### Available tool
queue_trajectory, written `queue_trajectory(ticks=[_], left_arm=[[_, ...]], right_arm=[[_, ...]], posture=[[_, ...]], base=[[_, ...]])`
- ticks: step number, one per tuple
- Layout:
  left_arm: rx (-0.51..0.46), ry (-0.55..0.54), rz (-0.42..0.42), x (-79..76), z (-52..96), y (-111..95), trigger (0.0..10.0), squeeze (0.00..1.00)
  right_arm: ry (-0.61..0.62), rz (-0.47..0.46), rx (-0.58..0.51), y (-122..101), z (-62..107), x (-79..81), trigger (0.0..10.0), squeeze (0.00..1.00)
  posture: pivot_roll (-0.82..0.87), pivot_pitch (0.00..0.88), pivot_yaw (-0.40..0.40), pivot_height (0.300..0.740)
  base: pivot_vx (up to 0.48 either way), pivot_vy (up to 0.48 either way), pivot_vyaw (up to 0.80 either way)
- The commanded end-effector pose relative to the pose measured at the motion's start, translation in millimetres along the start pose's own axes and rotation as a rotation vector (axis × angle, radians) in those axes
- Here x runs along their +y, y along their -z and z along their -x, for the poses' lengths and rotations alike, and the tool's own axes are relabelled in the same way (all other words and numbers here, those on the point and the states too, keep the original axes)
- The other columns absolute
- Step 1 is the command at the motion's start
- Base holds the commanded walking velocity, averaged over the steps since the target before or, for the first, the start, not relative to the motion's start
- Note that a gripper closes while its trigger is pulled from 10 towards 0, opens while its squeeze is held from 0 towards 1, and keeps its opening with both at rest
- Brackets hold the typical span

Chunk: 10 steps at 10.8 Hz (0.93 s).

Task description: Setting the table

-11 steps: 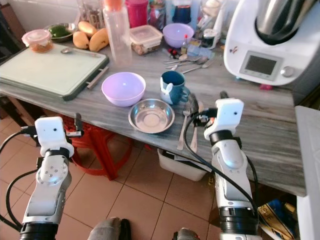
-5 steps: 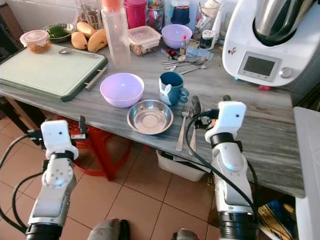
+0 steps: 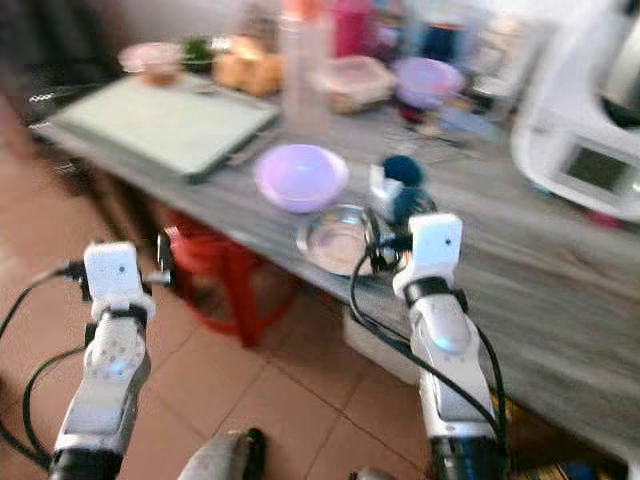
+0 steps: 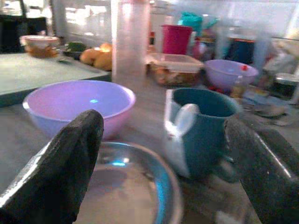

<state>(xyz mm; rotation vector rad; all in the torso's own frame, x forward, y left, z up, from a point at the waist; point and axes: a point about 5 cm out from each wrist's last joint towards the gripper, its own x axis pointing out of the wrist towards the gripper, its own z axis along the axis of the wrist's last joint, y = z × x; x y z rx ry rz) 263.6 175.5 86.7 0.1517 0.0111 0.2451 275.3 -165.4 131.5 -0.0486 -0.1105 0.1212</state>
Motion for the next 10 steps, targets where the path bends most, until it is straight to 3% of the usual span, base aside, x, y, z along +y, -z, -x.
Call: queue_trajectory(ticks=[1, 5, 8, 10], left_arm=[[-0.004, -0.004, -0.008, 0.6, 0.3, -0.6, 10.0, 0.0], [-0.023, -0.018, -0.026, 2.8, -6.0, -4.4, 10.0, 0.0], [-0.032, -0.041, -0.031, 3.2, -5.4, -5.9, 10.0, 0.0], [-0.017, -0.068, -0.081, 5.6, -6.7, -5.6, 10.0, 0.0]], right_arm=[[-0.016, 0.001, -0.023, -5.4, -0.1, 2.1, 10.0, 0.0], [-0.033, -0.016, -0.017, -2.7, -1.1, 4.0, 10.0, 0.0], [-0.063, -0.038, -0.022, -3.5, -1.7, 8.1, 10.0, 0.0], [-0.099, -0.074, -0.011, -1.0, -1.7, 10.6, 10.0, 0.0]], posture=[[0.02, 0.0, 0.012, 0.74], [0.03, 0.0, 0.012, 0.74], [0.03, 0.0, 0.011, 0.74], [0.03, 0.0, 0.012, 0.74]], base=[[0.0, 0.0, 0.8], [0.0, 0.424, 0.8], [0.0, 0.0, 0.8], [0.0, 0.0, 0.8]])
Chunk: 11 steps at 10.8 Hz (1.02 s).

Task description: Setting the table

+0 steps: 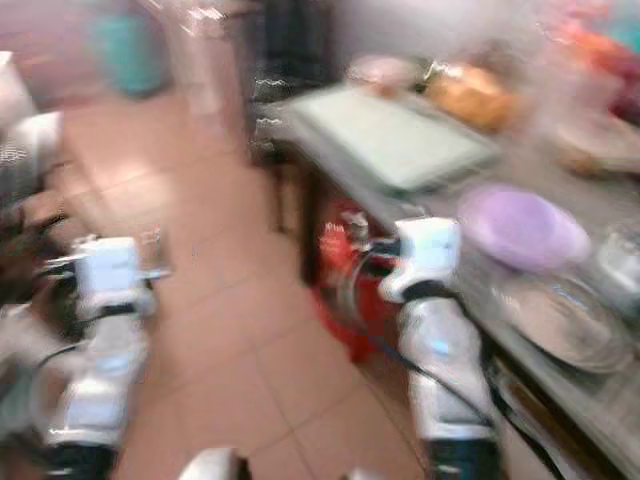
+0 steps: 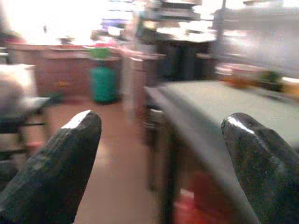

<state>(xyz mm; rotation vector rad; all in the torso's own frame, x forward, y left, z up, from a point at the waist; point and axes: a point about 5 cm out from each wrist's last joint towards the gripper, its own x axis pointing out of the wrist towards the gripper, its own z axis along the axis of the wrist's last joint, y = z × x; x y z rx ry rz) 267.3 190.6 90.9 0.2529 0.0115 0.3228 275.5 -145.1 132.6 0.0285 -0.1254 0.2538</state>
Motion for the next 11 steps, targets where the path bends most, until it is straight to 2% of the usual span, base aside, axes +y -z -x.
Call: queue_trajectory(ticks=[1, 3, 6, 9, 11], left_arm=[[0.0, 0.015, -0.01, -7.8, 0.6, -4, 10.0, 0.0], [0.011, 0.086, 0.045, -3.4, 5.3, 1, 10.0, 0.0], [0.015, 0.047, 0.001, 3.4, 9.3, 3, 10.0, 0.0], [0.004, 0.034, -0.01, 9.0, 7.6, 2, 10.0, 0.0], [0.016, 0.046, -0.015, 10.0, 11.9, 5, 10.0, 0.0]], right_arm=[[0.014, 0.003, 0.012, 0, 2.2, -7.9, 10.0, 0.0], [-0.003, -0.009, 0.01, 0, 4.5, -5.2, 10.0, 0.0], [0.011, -0.018, 0.064, 16, 14.5, -12.7, 10.0, 0.0], [0.006, -0.028, 0.073, 19, 8.6, -12.2, 10.0, 0.0], [0.04, -0.038, 0.082, 22, 11.3, -13.6, 10.0, 0.0]], posture=[[0.04, 0.0, 0.012, 0.74], [0.04, 0.0, 0.011, 0.74], [0.07, 0.0, 0.007, 0.74], [0.1, 0.0, -0.012, 0.74], [0.1, 0.0, -0.011, 0.74]], base=[[0.0, 0.0, 0.8], [0.0, 0.0, 0.8], [0.0, 0.0, 0.8], [0.0, 0.0, 0.8], [0.0, 0.0, 0.65]])
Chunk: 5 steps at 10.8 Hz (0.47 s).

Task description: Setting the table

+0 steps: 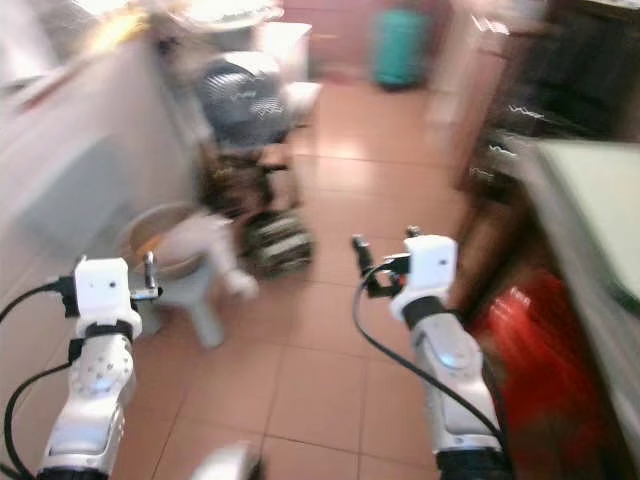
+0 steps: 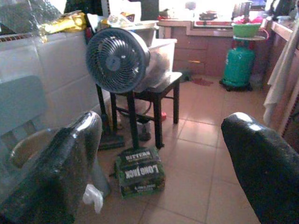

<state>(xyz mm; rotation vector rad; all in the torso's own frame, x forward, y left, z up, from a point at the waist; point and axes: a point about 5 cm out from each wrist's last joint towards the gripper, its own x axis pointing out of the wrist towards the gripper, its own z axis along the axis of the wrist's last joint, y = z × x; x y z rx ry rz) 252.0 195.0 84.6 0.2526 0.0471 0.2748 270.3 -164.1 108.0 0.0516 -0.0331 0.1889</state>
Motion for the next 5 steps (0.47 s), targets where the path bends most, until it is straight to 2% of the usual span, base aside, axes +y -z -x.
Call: queue_trajectory(ticks=[1, 2, 4, 5], left_arm=[[0.013, 0.007, -0.001, 2.2, 1.4, 1, 10.0, 0.0], [0.018, 0.023, -0.001, 0.9, 3.2, 3, 10.0, 0.0], [0.011, 0.069, 0.002, -3.6, 3.6, 4, 10.0, 0.0], [0.013, 0.07, 0.009, -4.5, 2.7, 4, 10.0, 0.0]], right_arm=[[0.039, -0.002, 0.028, 6, 3.5, -2.4, 10.0, 0.0], [0.104, -0.021, 0.062, 12, 5.2, -9.1, 10.0, 0.0], [0.154, -0.014, 0.073, 12, 3.0, -14.9, 10.0, 0.0], [0.16, -0.01, 0.072, 11, 1.6, -14.7, 10.0, 0.0]], posture=[[0.1, 0.0, -0.016, 0.74], [0.1, 0.0, -0.02, 0.74], [0.1, 0.0, -0.023, 0.74], [0.1, 0.0, -0.022, 0.74]], base=[[0.0, 0.0, 0.0], [0.0, 0.0, 0.0], [0.0, 0.48, 0.0], [0.0, 0.48, -0.68]])
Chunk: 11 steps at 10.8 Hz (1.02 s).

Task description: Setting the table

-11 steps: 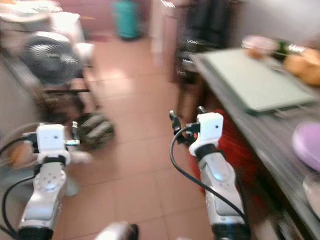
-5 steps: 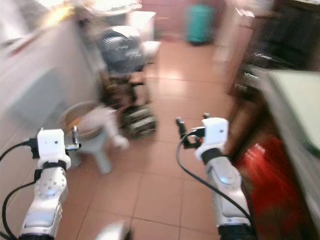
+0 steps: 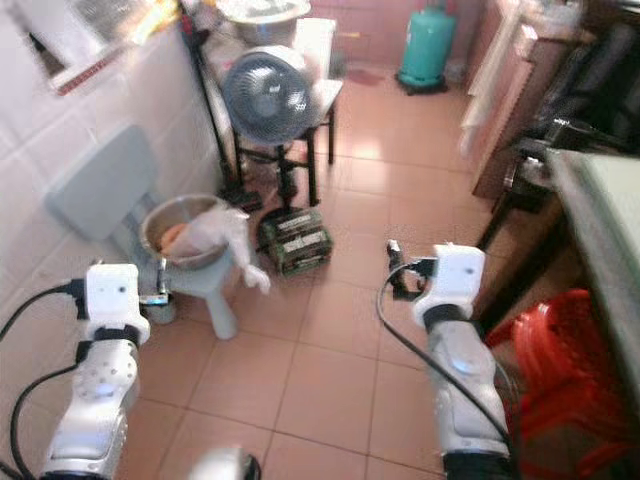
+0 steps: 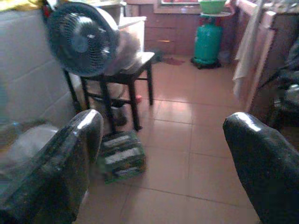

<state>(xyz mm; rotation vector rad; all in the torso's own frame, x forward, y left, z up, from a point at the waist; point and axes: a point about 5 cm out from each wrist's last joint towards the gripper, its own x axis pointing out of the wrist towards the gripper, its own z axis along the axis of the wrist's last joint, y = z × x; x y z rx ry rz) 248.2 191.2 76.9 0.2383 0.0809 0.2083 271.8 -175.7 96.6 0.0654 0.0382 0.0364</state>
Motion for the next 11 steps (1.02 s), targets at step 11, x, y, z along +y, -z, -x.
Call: queue_trajectory(ticks=[11], left_arm=[[-0.019, 0.017, 0.017, -7.0, 1.9, -0.8, 10.0, 0.0]], right_arm=[[-0.051, 0.002, -0.014, -3.3, -2.3, 4.5, 10.0, 0.0]], posture=[[0.1, 0.0, -0.037, 0.74]], base=[[0.0, 0.131, -0.18]])
